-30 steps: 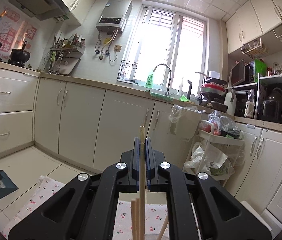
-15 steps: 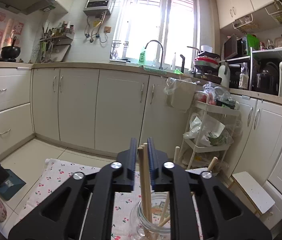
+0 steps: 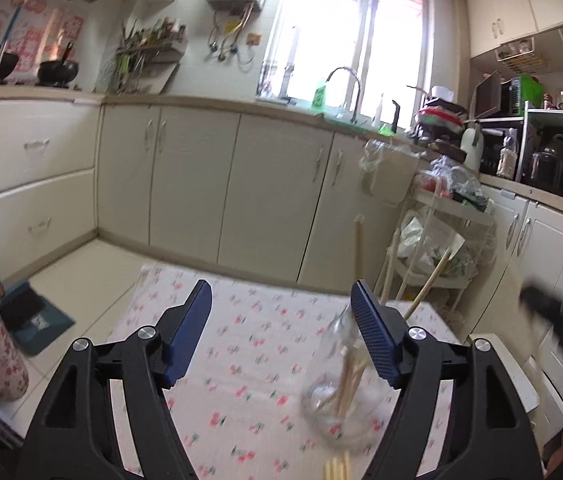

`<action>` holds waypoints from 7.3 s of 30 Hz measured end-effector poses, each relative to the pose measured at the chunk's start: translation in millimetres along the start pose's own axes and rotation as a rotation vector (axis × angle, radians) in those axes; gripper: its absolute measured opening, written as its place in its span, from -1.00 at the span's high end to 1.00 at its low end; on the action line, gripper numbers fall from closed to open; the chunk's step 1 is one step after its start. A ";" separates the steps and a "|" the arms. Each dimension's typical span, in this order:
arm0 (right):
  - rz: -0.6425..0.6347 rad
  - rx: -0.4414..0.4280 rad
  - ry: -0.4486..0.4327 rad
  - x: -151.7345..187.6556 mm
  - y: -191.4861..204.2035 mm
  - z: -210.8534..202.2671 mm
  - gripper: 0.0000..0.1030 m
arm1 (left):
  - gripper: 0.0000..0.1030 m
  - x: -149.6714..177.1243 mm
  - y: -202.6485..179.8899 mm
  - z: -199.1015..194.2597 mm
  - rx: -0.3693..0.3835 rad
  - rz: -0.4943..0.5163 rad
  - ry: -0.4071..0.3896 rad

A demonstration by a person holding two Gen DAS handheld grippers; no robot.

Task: Organize utensils
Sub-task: 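Carry the right gripper's stick over the jar and open to drop it in, then lower both grippers to the sticks and close the right gripper on one, then grasp a stick with the left gripper and lift it over the jar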

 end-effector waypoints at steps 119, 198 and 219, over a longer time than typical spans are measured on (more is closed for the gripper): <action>-0.188 0.188 0.737 165.5 -33.0 37.2 0.74 | 0.81 132.1 -16.7 26.1 0.040 0.361 0.633; 0.214 0.056 0.294 119.0 -66.6 1.9 0.89 | 0.91 -126.1 -69.3 65.9 0.093 -0.246 -0.229; 0.227 0.057 0.287 119.1 -68.6 0.9 0.89 | 0.90 -64.1 -77.1 59.1 0.101 -0.075 -0.182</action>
Point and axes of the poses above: each gripper's, at about its wrist camera, not at the fingertips, and z roughly the way its jaws point, y to its left, x to its underside, the point moved 7 cm from there along z, roughly the way its jaws point, and after that the axes turned 13 degrees about -x, right-handed, at the moved point
